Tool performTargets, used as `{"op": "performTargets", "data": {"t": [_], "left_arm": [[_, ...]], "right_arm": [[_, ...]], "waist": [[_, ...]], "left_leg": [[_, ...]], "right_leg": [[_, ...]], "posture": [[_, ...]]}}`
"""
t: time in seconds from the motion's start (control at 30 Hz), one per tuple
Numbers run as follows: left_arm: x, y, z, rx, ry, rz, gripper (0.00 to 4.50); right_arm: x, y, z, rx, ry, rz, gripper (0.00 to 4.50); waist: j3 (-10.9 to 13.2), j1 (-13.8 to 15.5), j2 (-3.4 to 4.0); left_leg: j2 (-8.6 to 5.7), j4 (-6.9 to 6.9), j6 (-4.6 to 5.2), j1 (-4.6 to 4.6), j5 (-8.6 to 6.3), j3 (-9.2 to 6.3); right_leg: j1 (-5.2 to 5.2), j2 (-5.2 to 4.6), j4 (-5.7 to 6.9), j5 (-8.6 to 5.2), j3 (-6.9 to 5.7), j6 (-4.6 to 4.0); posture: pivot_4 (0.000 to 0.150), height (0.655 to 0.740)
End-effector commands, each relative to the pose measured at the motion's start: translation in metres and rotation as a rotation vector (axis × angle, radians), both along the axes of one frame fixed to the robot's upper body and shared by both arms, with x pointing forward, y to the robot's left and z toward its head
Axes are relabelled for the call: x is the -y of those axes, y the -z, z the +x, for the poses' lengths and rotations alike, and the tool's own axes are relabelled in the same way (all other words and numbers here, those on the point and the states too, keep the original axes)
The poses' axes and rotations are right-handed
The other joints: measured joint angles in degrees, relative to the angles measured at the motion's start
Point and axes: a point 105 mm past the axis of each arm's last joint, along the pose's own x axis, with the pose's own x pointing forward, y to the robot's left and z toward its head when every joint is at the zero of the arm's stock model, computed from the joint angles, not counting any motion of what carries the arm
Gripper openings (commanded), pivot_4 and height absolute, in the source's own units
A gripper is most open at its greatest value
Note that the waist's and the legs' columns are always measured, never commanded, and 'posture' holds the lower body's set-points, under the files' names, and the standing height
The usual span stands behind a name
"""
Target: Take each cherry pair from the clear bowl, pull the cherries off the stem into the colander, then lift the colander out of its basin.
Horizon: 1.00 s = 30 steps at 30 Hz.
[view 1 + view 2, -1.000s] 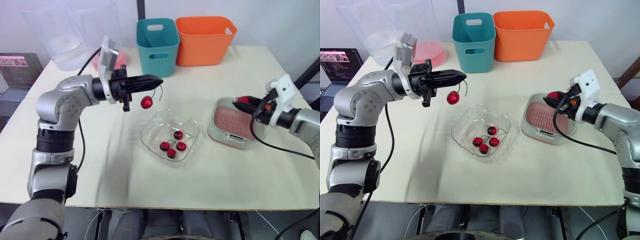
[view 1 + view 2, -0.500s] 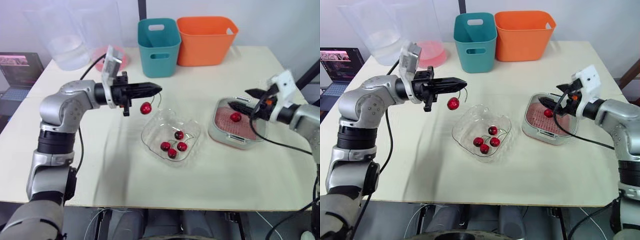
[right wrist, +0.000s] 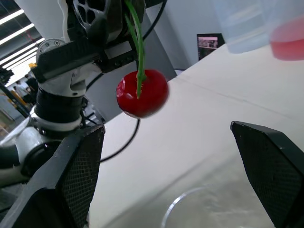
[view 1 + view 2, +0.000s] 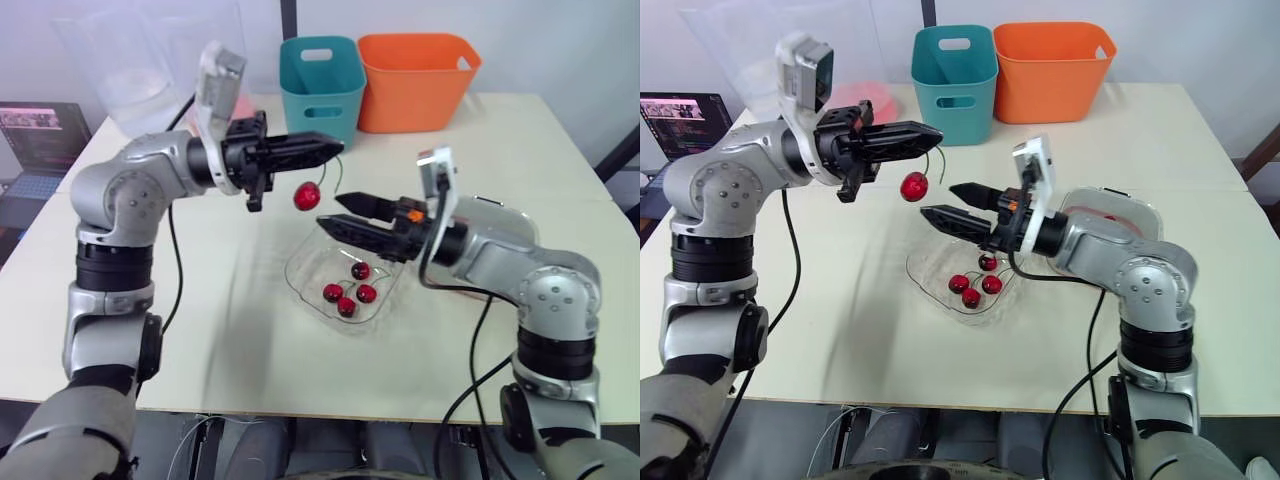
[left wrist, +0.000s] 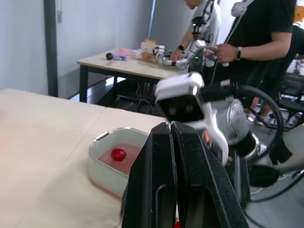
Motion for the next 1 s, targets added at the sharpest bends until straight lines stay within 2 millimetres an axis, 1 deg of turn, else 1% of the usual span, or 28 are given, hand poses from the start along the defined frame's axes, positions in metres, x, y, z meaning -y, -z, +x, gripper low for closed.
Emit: {"op": "performTargets", "data": {"t": [0.03, 0.3, 0.43, 0.53, 0.7, 0.73, 0.83, 0.93, 1.0], "left_arm": [[0.004, -0.005, -0.008, 0.029, 0.025, -0.016, 0.00], [0.009, -0.002, -0.008, 0.022, 0.029, -0.025, 0.00], [0.010, -0.002, -0.008, 0.021, 0.031, -0.027, 0.00], [0.010, -0.002, -0.008, 0.019, 0.030, -0.028, 0.00], [0.010, -0.001, -0.007, 0.018, 0.027, -0.027, 0.00], [0.010, -0.002, -0.007, 0.018, 0.026, -0.028, 0.00], [0.009, -0.003, -0.007, 0.020, 0.025, -0.030, 0.00], [0.008, -0.004, -0.007, 0.025, 0.021, -0.032, 0.00], [0.006, -0.008, -0.005, 0.031, 0.014, -0.038, 0.00]], "right_arm": [[-0.013, -0.015, -0.005, 0.046, -0.029, 0.051, 4.49], [-0.025, -0.013, -0.005, 0.027, -0.048, 0.072, 4.49], [-0.026, -0.013, -0.004, 0.024, -0.043, 0.081, 4.49], [-0.024, -0.013, -0.001, 0.023, -0.028, 0.086, 3.66], [-0.023, -0.013, -0.001, 0.024, -0.022, 0.088, 1.08], [-0.023, -0.013, -0.001, 0.025, -0.023, 0.088, 0.85], [-0.023, -0.011, -0.002, 0.024, -0.023, 0.078, 0.85], [-0.022, -0.004, -0.004, 0.022, -0.024, 0.043, 0.85], [-0.021, 0.004, -0.005, 0.011, -0.022, 0.011, 0.85]], "waist": [[0.0, -0.2, 0.00], [0.0, -1.1, 0.01], [0.0, -1.4, 0.01], [0.0, -1.5, 0.01], [0.0, -1.4, 0.01], [0.0, -1.4, 0.01], [0.0, -1.4, 0.01], [0.0, -1.4, 0.01], [0.0, -1.4, 0.01]], "left_leg": [[0.00, 0.00, -0.01, 0.00, 0.01, 0.00], [0.02, -0.01, -0.01, 0.01, 0.01, 0.00], [0.02, -0.01, -0.01, 0.01, 0.01, -0.01], [0.03, -0.01, -0.01, 0.01, 0.01, 0.00], [0.02, -0.01, -0.01, 0.00, 0.01, 0.01], [0.02, -0.01, -0.01, 0.00, 0.01, 0.01], [0.02, -0.01, -0.01, 0.01, 0.00, 0.01], [0.02, -0.01, -0.01, 0.01, 0.00, 0.01], [0.02, -0.01, -0.01, 0.00, 0.00, 0.01]], "right_leg": [[-0.02, 0.01, 0.03, 0.00, 0.00, 0.00], [-0.06, 0.02, 0.13, 0.00, 0.01, 0.00], [-0.10, 0.03, 0.19, 0.00, 0.01, 0.00], [-0.16, 0.04, 0.26, 0.00, 0.02, 0.00], [-0.15, 0.03, 0.27, 0.00, 0.03, 0.00], [-0.15, 0.03, 0.27, 0.00, 0.03, 0.00], [-0.16, 0.03, 0.27, 0.00, 0.03, 0.00], [-0.15, 0.03, 0.27, 0.00, 0.03, 0.00], [-0.15, 0.03, 0.26, 0.00, 0.03, 0.00]], "posture": [[0.150, 0.7394], [0.150, 0.7394], [0.150, 0.7394], [0.150, 0.7394], [0.150, 0.7394], [0.150, 0.7394], [0.150, 0.7394], [0.150, 0.7394], [0.150, 0.7394]]}}
